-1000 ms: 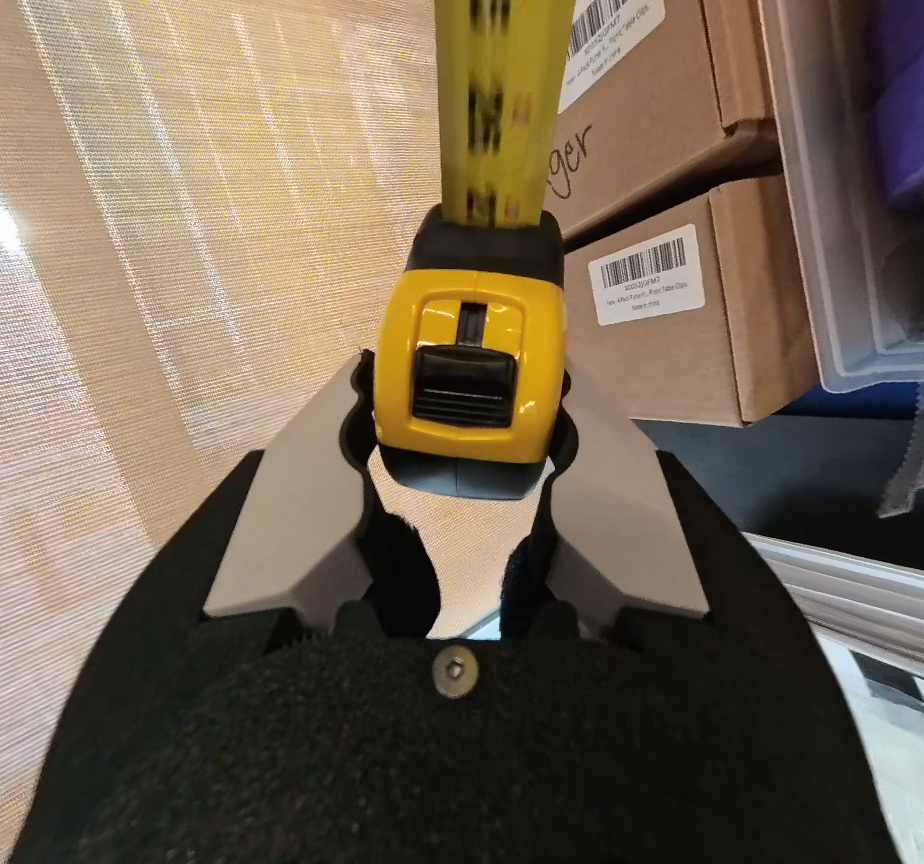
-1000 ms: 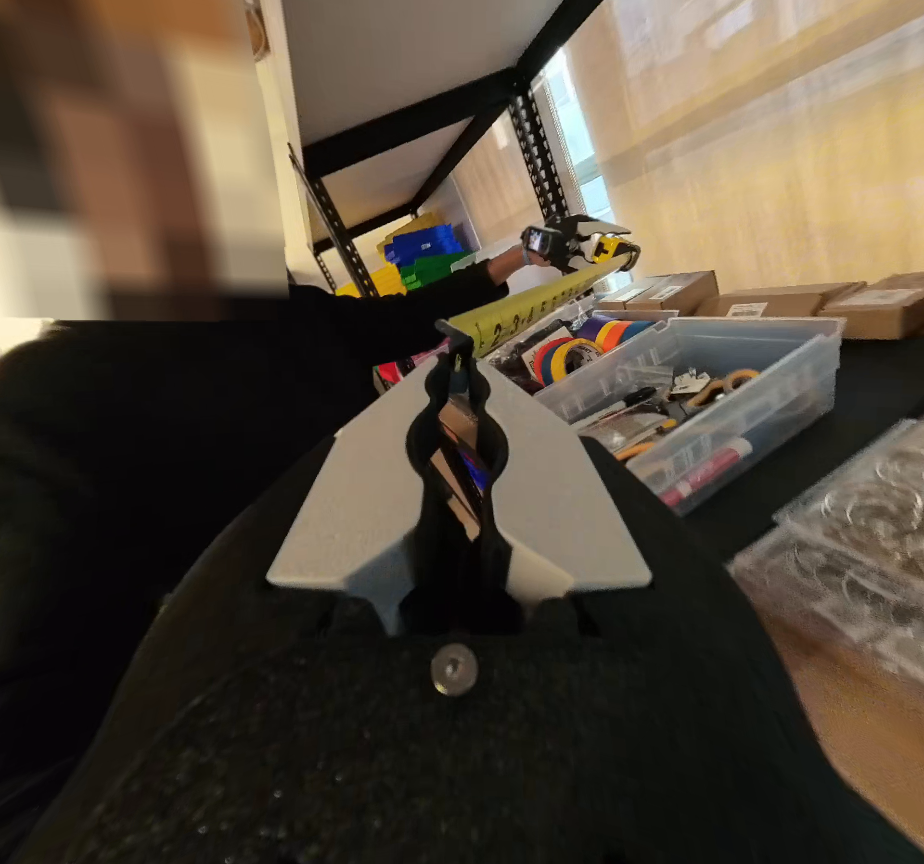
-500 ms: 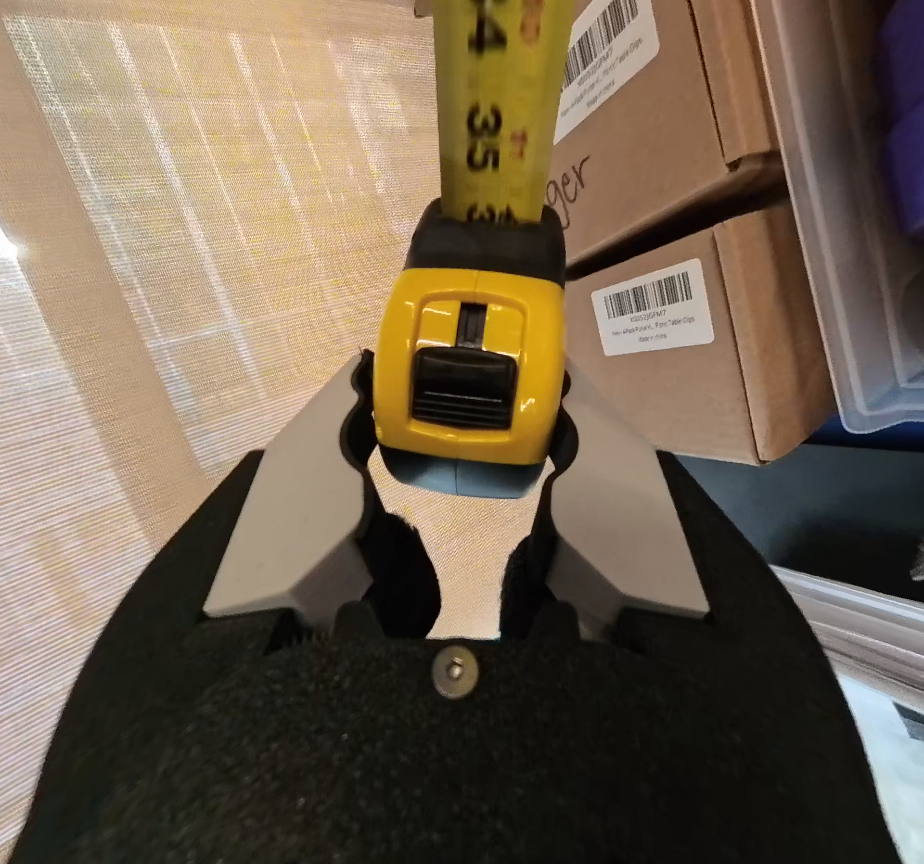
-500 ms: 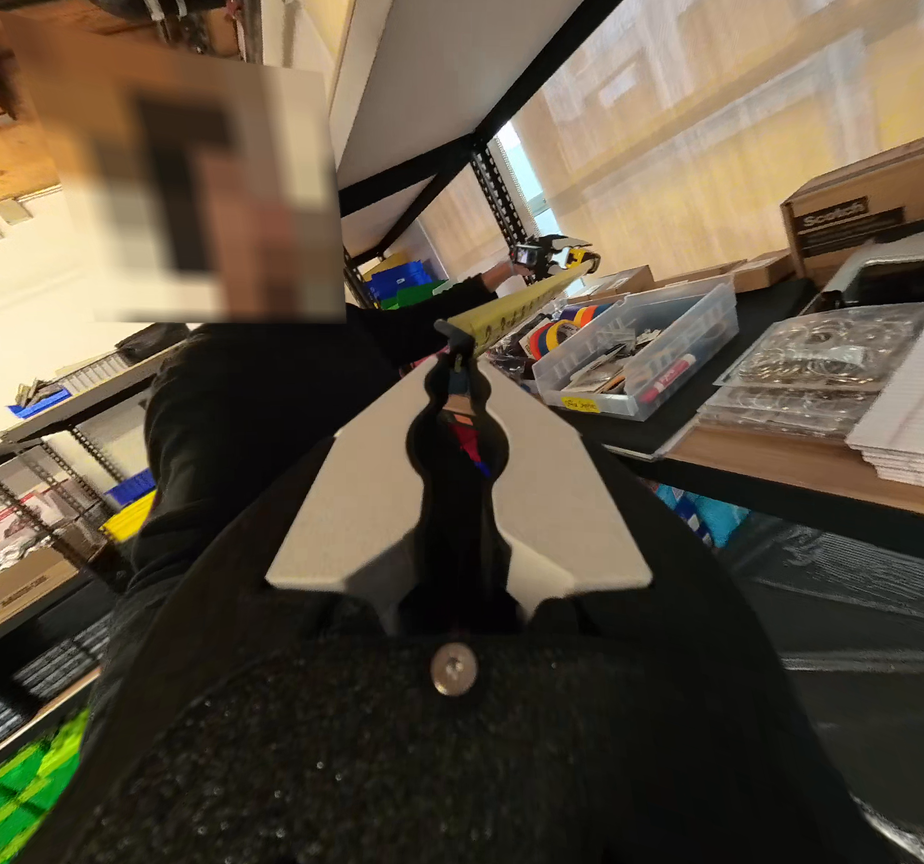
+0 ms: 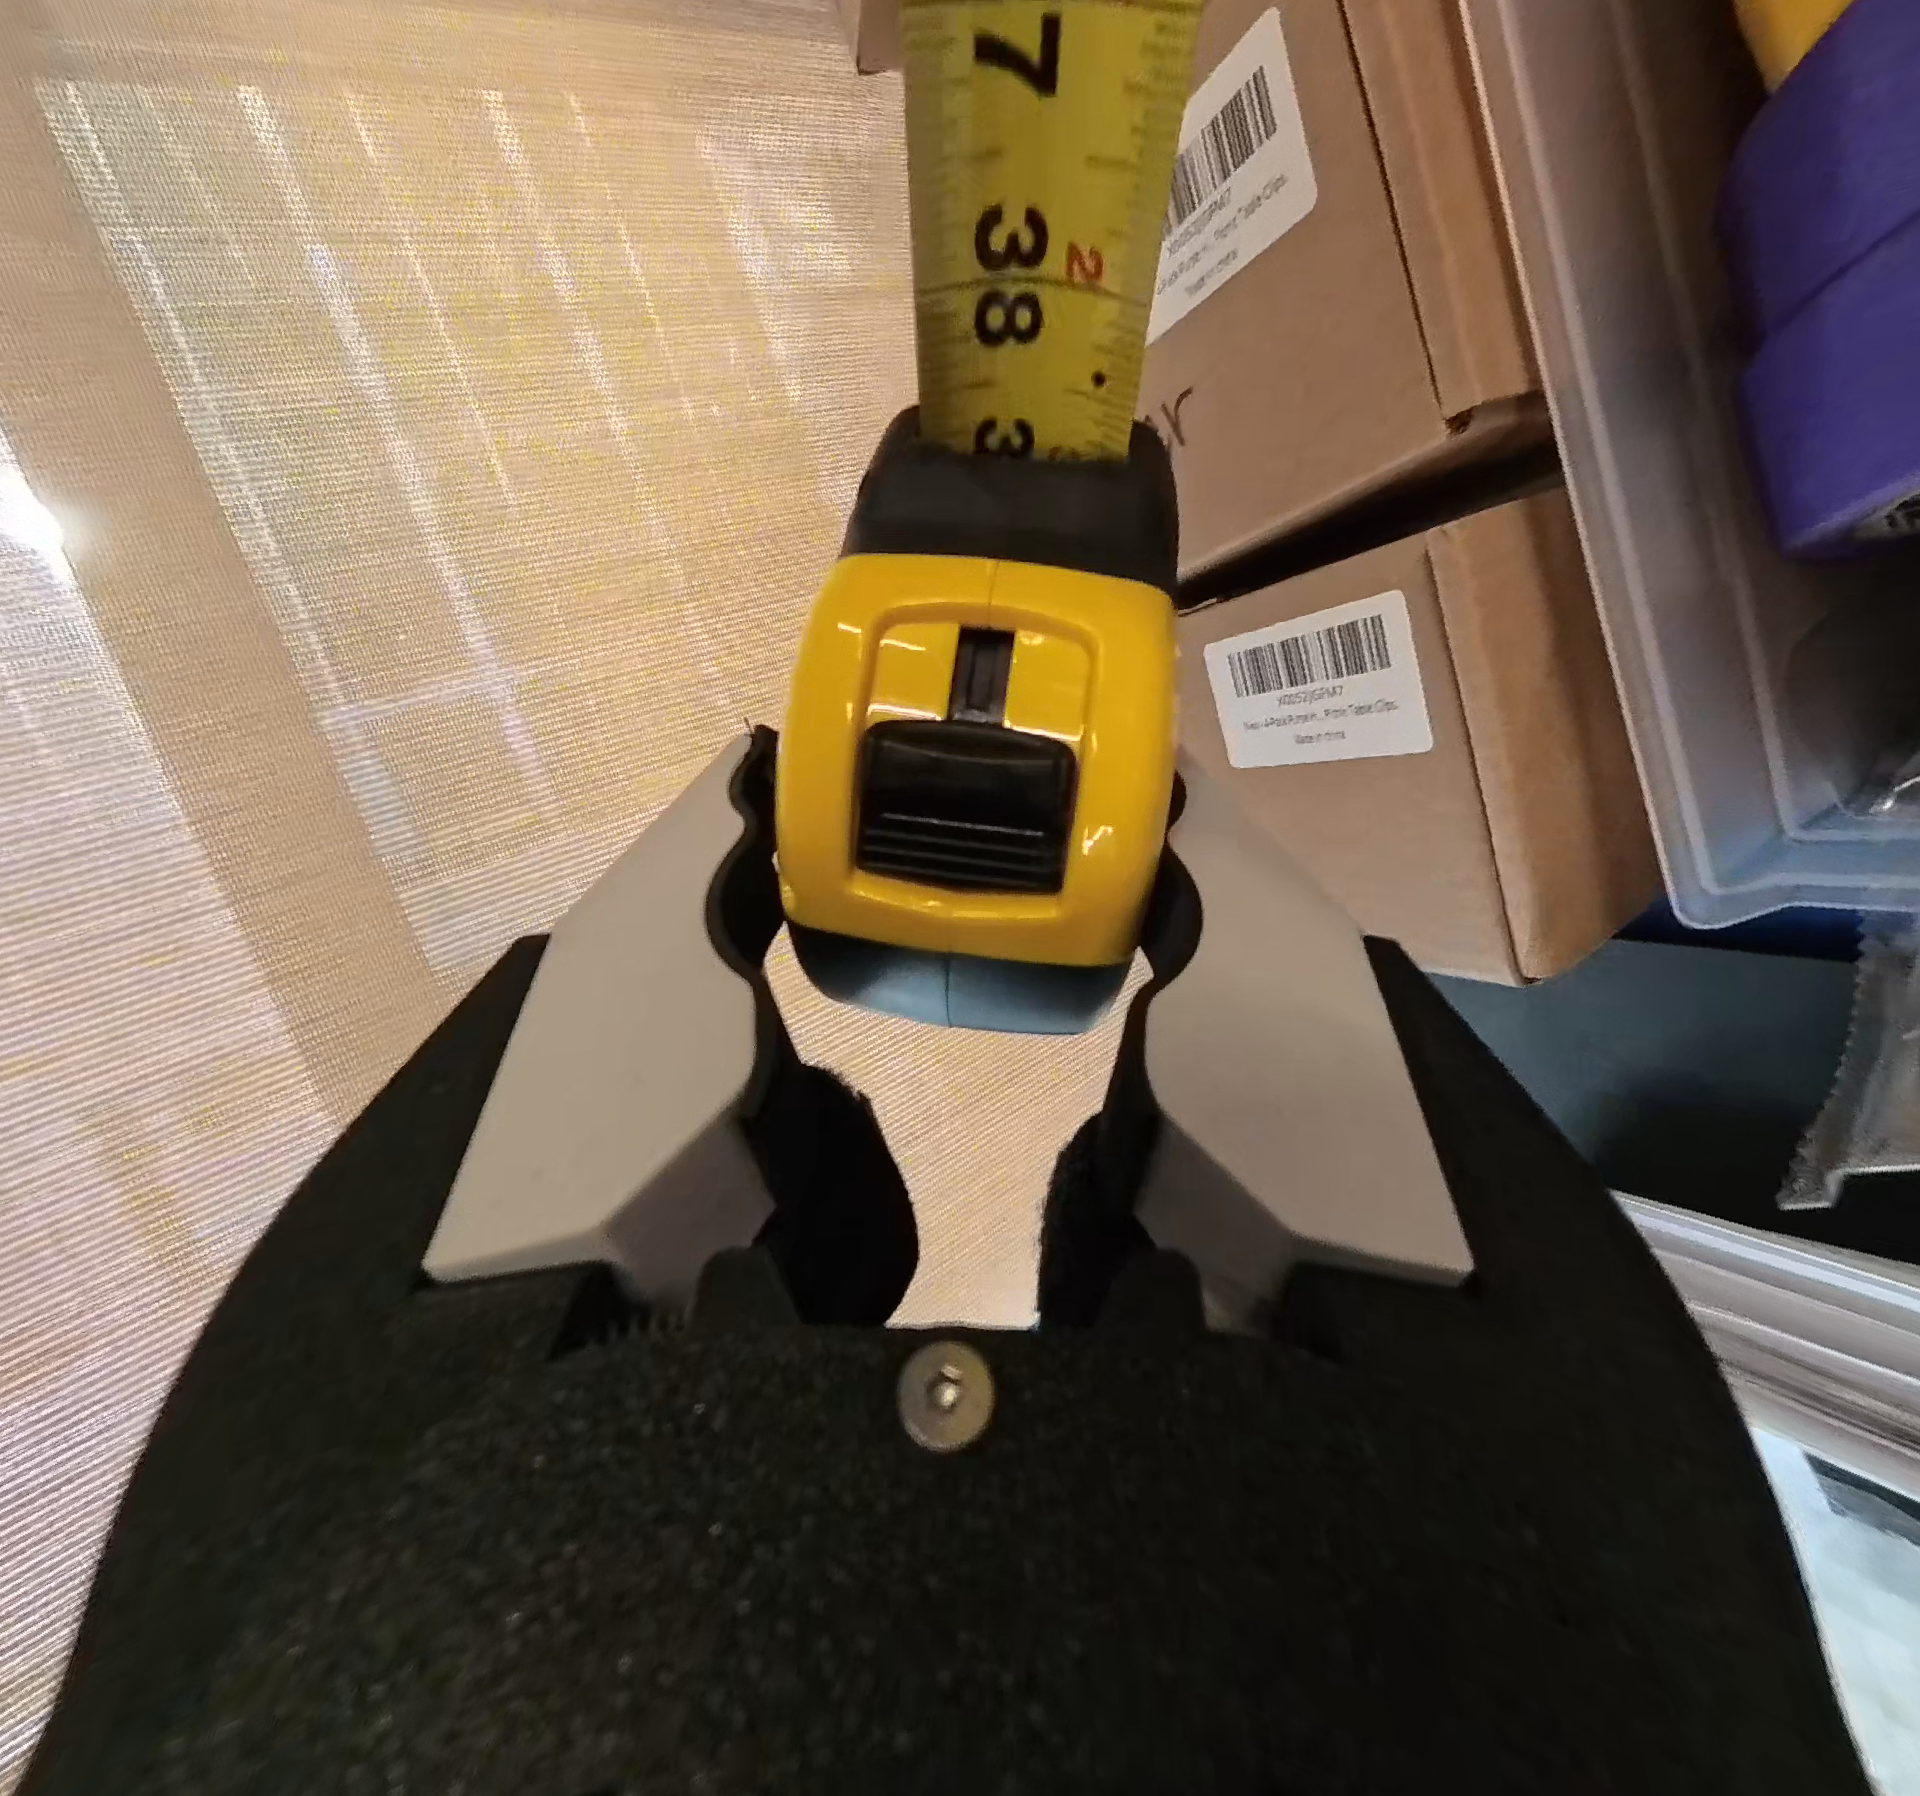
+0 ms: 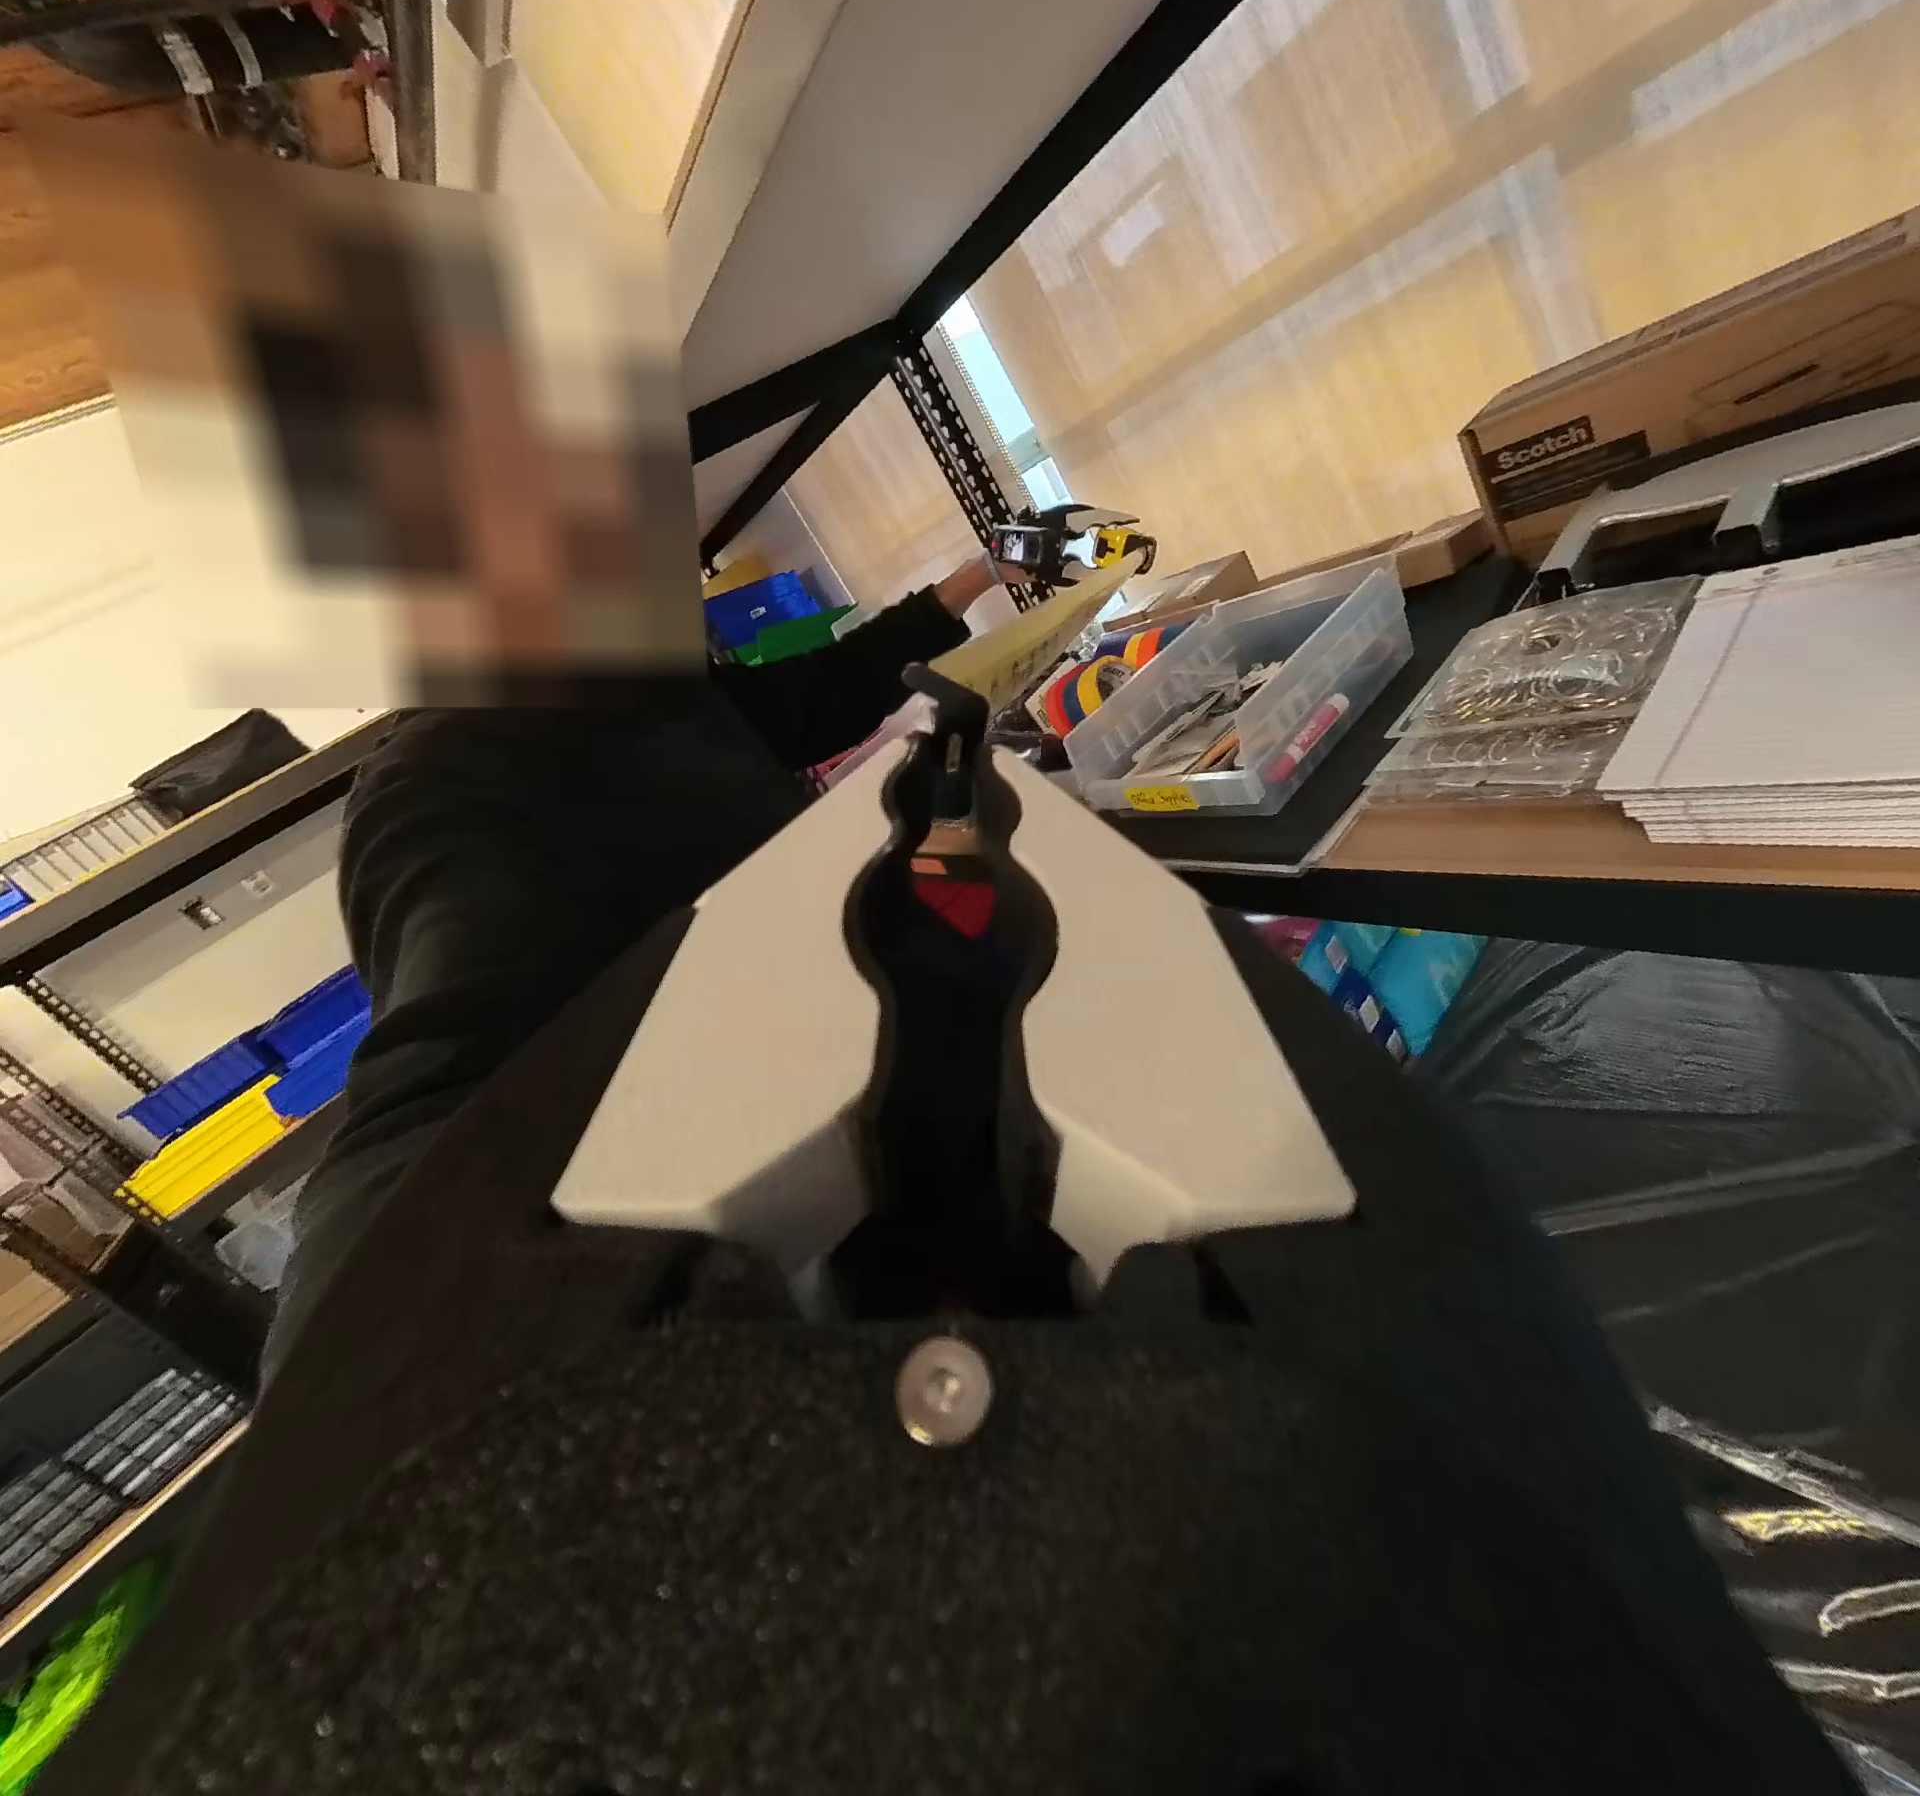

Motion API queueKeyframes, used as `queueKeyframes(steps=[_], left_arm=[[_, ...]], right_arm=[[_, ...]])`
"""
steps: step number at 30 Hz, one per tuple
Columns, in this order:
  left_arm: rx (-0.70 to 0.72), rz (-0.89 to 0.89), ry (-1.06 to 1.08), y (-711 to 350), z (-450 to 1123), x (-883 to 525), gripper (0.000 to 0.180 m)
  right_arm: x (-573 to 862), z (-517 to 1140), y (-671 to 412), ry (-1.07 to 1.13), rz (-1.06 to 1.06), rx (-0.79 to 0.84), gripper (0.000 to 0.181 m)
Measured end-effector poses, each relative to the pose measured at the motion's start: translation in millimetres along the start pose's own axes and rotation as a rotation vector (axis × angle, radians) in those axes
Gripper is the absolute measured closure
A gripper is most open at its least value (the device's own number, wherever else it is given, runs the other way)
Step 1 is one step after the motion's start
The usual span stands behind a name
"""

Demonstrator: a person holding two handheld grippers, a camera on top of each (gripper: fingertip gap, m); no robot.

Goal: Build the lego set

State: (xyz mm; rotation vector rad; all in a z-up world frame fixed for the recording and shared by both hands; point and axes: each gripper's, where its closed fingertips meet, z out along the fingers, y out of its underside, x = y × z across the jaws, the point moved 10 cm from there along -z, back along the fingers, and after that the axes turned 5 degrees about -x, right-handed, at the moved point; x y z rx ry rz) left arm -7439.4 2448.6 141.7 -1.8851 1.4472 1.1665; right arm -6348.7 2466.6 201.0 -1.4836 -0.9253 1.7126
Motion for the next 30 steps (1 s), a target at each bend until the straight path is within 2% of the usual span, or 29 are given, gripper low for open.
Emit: queueKeyframes(steps=[23, 30], left_arm=[[-0.040, -0.002, -0.026, 1.8, -15.4, -2.8, 0.114], [-0.055, -0.011, -0.034, -6.5, -20.0, -7.1, 0.114]], right_arm=[[7.0, 1.8, -20.8, 0.041, 0.004, -0.022, 0.174], [34.2, 89.0, -42.4, 0.085, -0.078, -0.118, 0.174]])
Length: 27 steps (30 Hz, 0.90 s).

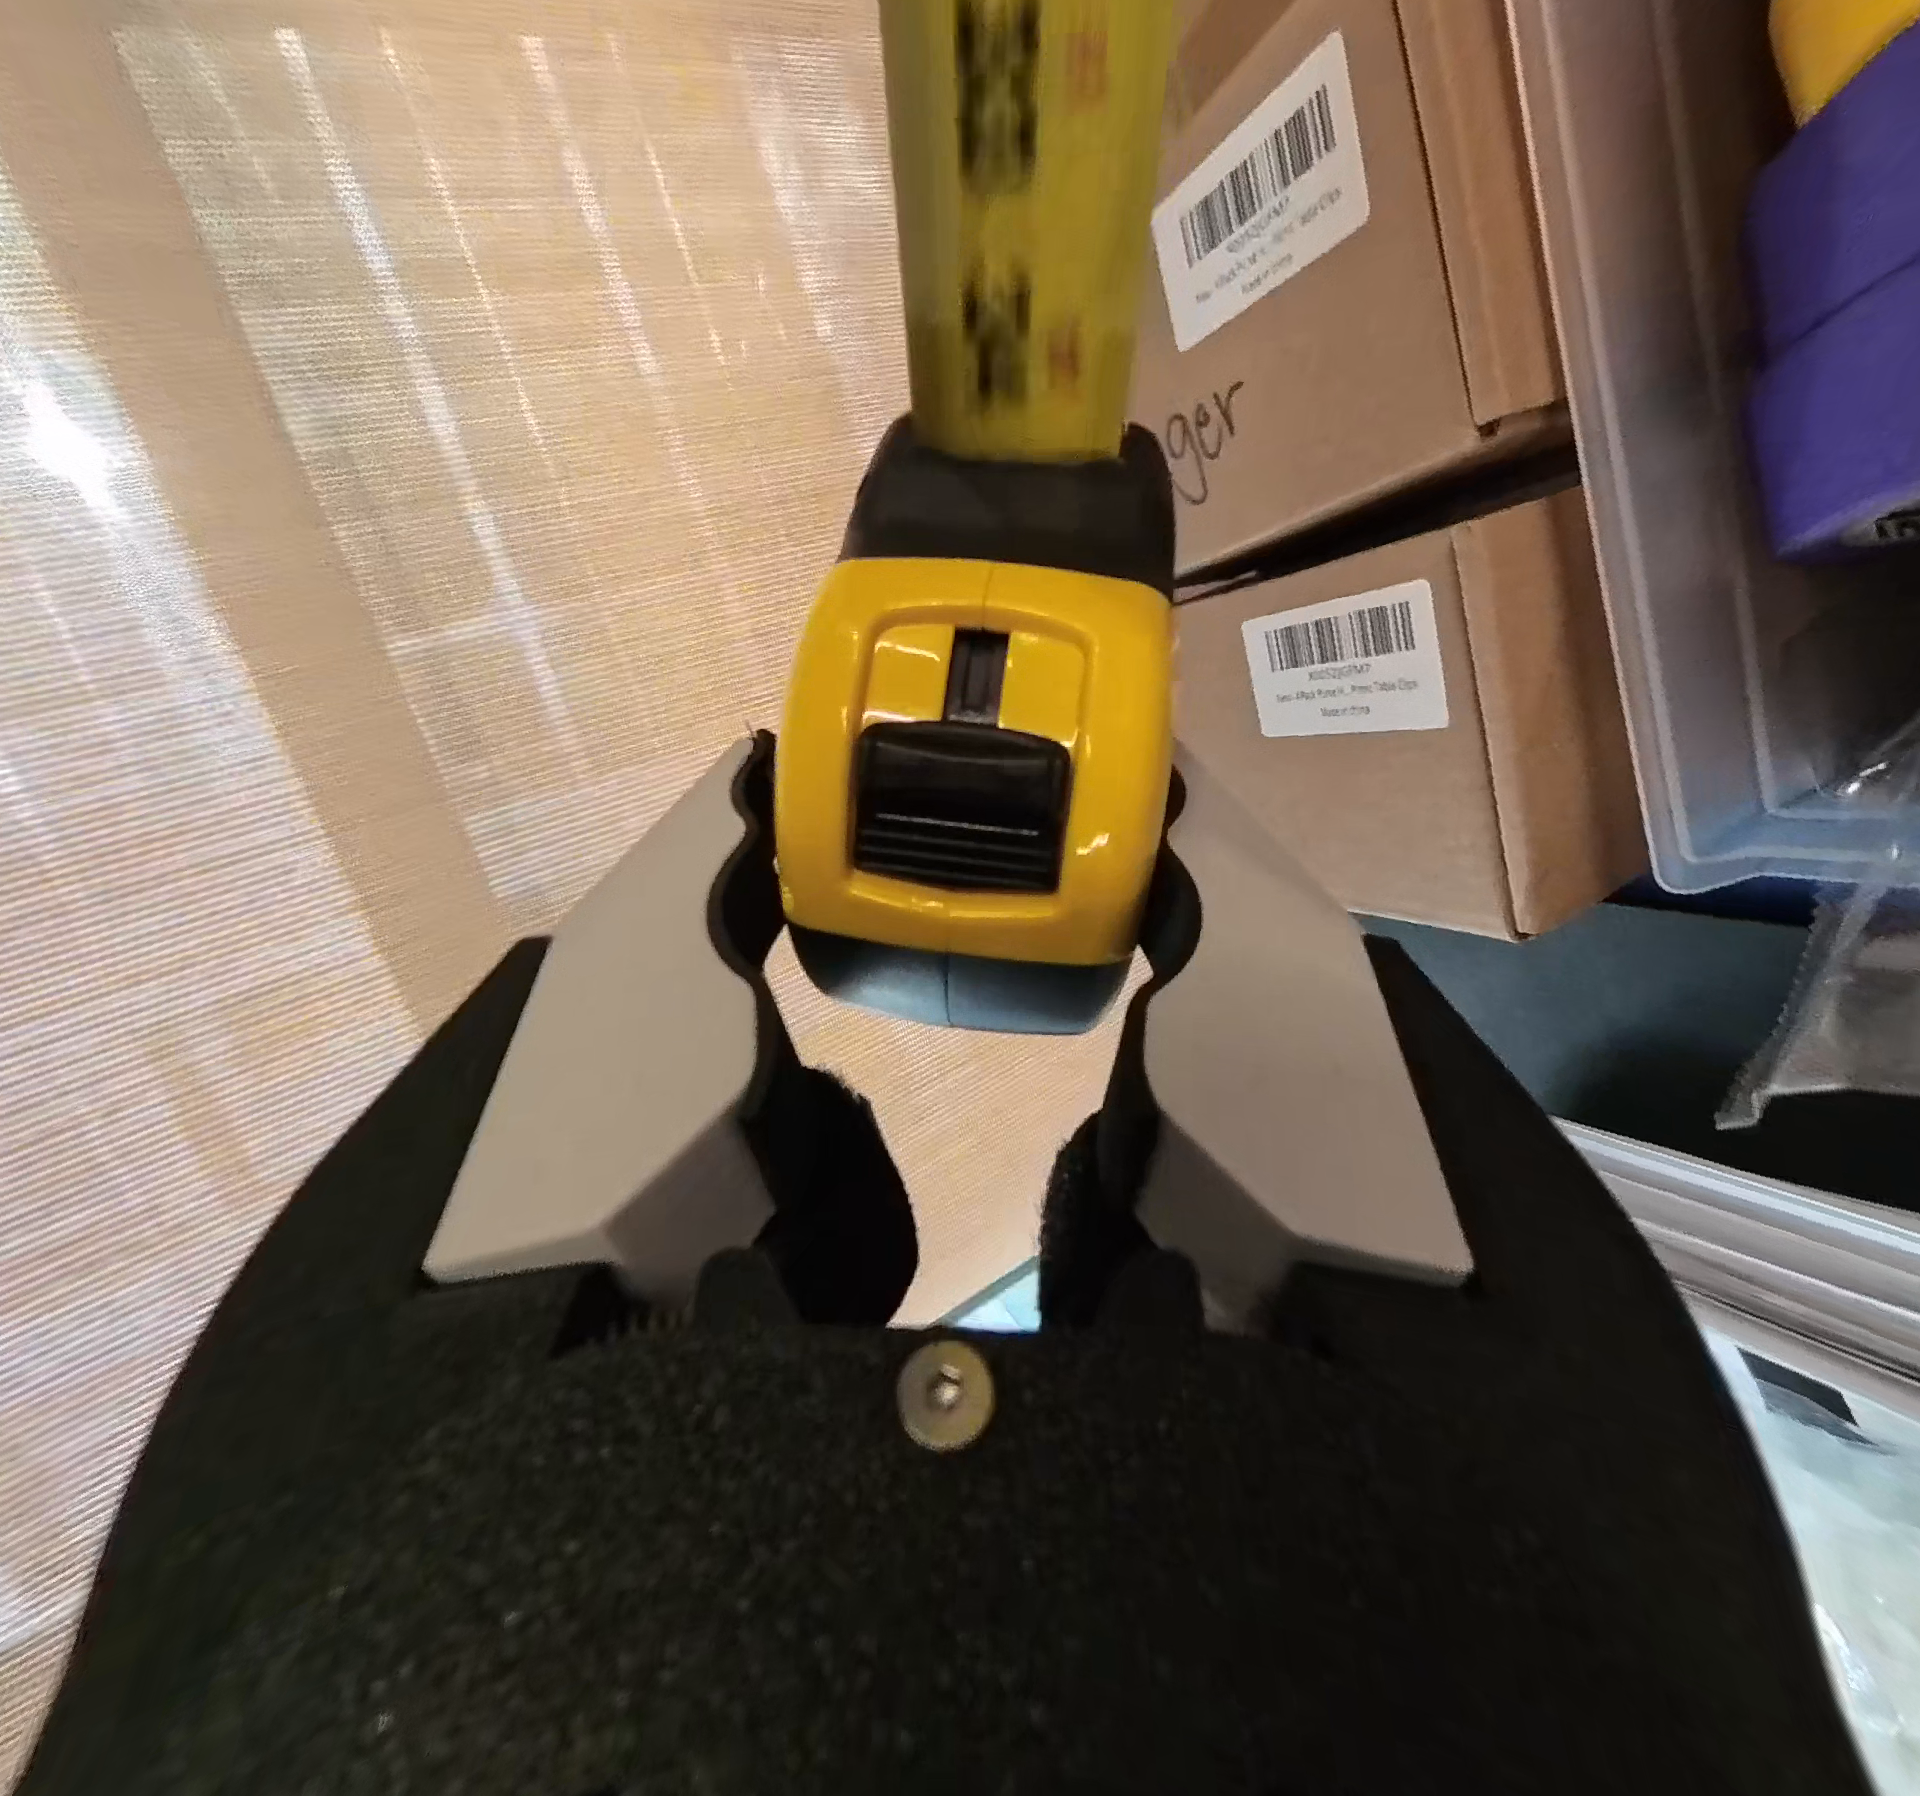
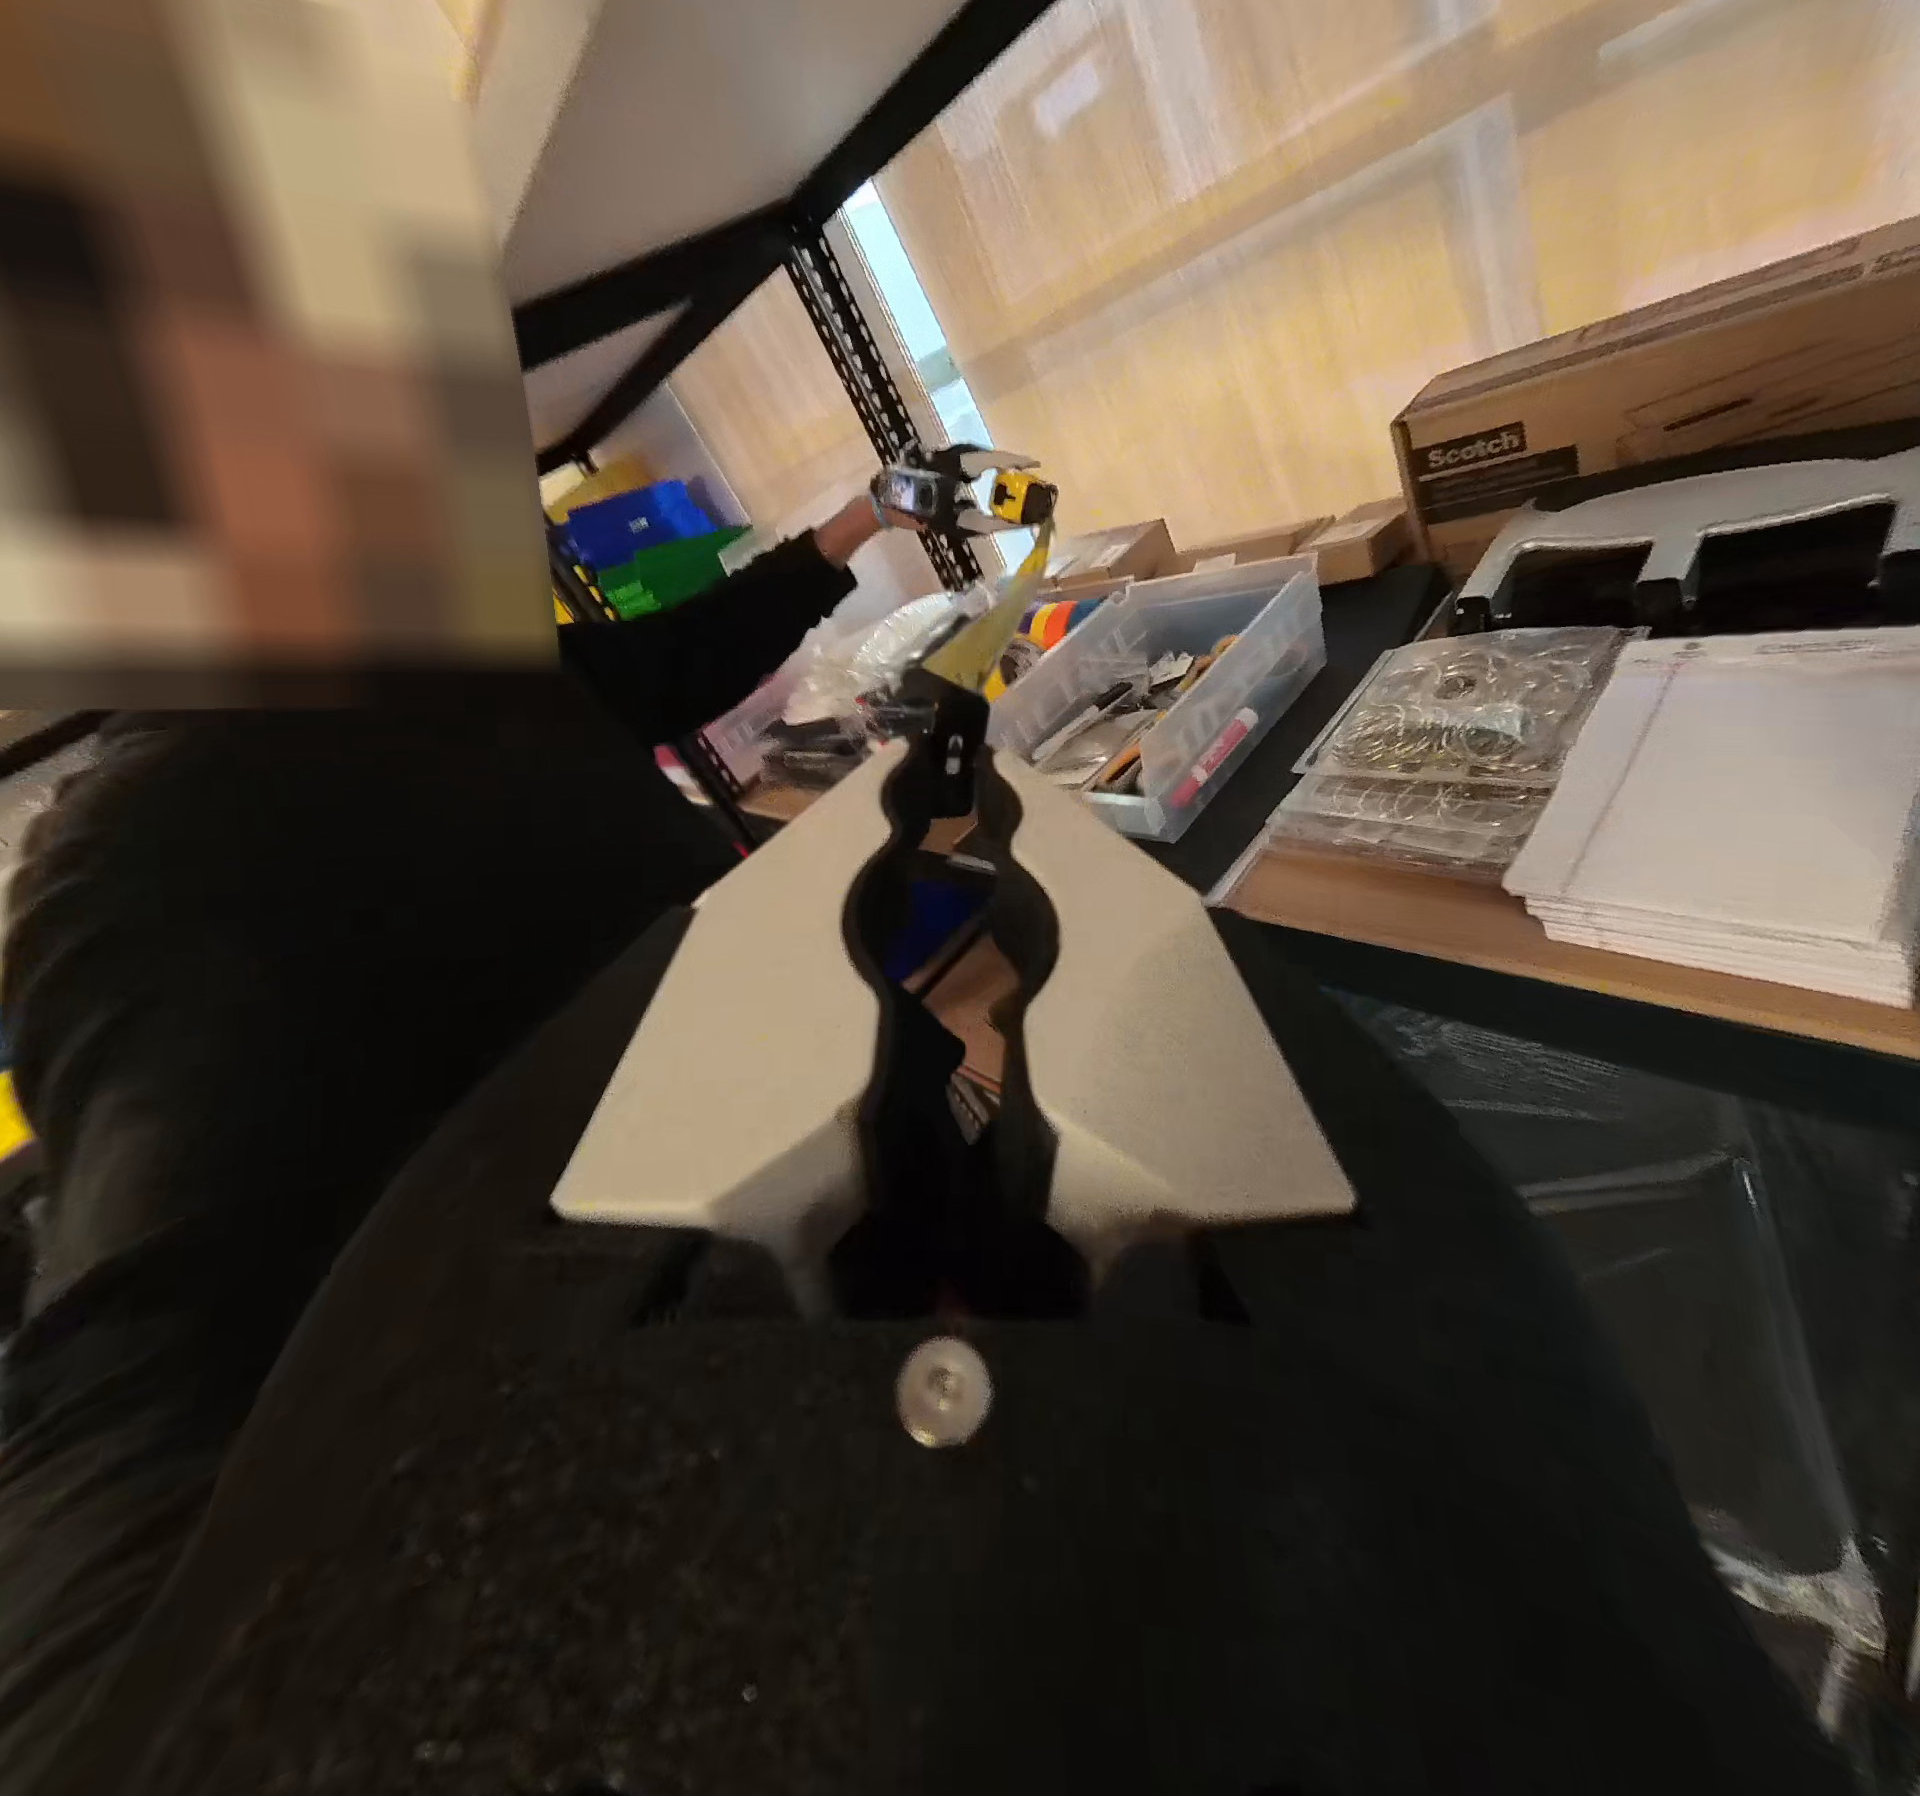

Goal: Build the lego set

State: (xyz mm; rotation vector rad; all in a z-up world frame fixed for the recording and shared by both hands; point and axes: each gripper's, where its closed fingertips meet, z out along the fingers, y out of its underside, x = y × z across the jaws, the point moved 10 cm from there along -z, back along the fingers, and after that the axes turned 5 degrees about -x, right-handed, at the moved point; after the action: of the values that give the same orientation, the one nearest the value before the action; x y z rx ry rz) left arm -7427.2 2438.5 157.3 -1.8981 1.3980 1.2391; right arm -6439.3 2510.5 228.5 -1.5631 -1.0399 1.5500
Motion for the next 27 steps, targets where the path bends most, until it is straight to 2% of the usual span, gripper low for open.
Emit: queueKeyframes(steps=[3, 7, 13, 17, 27], left_arm=[[0.007, -0.017, -0.011, -6.4, -1.7, -3.6, 0.114], [0.015, -0.030, -0.014, -14.7, -5.9, -8.2, 0.114], [0.023, -0.026, -0.013, -26.2, -12.4, -7.0, 0.114], [0.048, -0.046, -0.005, -36.2, -17.6, -4.3, 0.114], [0.060, -0.049, -0.016, -64.7, -31.0, -5.6, 0.114]], right_arm=[[16.4, 65.4, -7.8, 0.018, -0.019, -0.068, 0.174], [40.5, 155.4, -14.3, -0.025, -0.056, -0.045, 0.174], [65.0, 313.6, -10.0, -0.080, -0.056, -0.137, 0.174], [78.8, 420.9, -11.7, -0.116, -0.021, -0.119, 0.174], [90.9, 659.1, -3.3, -0.095, -0.042, -0.305, 0.174]])
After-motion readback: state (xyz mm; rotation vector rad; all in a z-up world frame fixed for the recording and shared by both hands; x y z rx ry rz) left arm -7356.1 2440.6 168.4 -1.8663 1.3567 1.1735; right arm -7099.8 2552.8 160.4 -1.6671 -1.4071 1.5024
